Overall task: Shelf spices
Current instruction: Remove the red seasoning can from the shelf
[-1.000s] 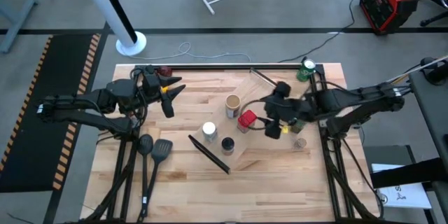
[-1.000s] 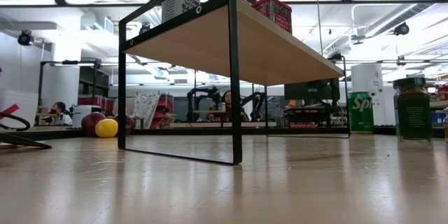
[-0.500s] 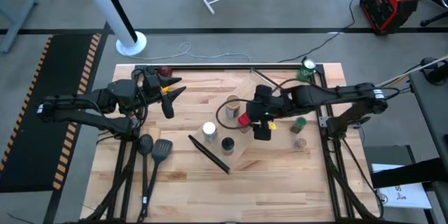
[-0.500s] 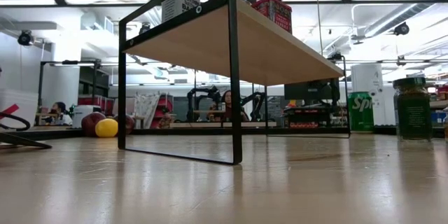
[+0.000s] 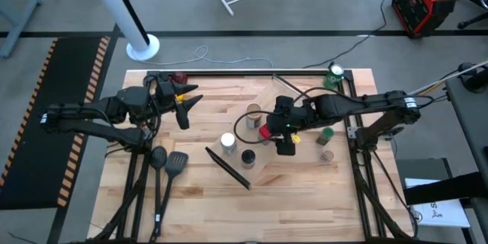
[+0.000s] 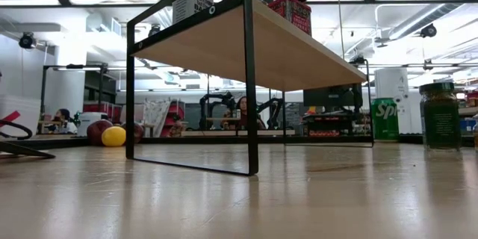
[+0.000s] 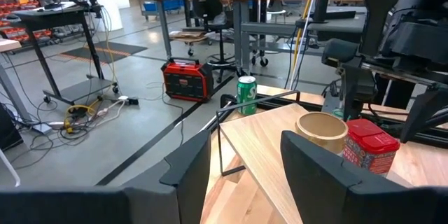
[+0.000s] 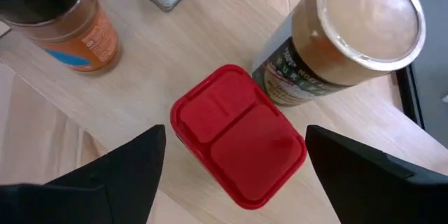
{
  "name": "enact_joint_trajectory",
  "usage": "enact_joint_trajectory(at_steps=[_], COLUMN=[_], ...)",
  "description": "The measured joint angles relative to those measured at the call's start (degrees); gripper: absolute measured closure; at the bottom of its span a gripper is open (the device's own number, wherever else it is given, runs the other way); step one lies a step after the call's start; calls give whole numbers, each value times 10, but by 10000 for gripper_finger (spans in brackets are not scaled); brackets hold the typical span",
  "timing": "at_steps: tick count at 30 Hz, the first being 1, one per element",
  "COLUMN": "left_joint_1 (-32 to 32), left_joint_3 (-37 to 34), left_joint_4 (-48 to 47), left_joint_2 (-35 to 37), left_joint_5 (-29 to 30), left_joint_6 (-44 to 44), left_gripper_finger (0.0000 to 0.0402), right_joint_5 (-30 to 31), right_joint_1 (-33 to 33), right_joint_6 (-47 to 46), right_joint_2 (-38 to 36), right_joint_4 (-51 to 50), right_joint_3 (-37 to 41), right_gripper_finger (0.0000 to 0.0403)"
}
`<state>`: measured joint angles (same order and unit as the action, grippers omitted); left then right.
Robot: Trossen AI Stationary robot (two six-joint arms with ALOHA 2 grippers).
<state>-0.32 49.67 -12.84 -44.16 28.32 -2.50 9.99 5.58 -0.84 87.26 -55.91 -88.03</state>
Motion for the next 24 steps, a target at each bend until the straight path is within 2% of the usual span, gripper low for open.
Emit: enact_joint_trajectory(at_steps=[14,24], left_joint_1=[0,0], left_joint_3=[0,0], left_joint_4=[4,3], left_joint_2=[0,0], left_joint_5=[-4,-4], left_joint_6=[0,0], left_gripper_finger=[231,232], right_joint_5=[-16,-43], right_joint_1=[-8,-8], right_joint_6=[20,9], right_joint_2=[28,29], right_joint_4=[16,18], right_joint_3=[0,0], right_gripper_finger=[81,99])
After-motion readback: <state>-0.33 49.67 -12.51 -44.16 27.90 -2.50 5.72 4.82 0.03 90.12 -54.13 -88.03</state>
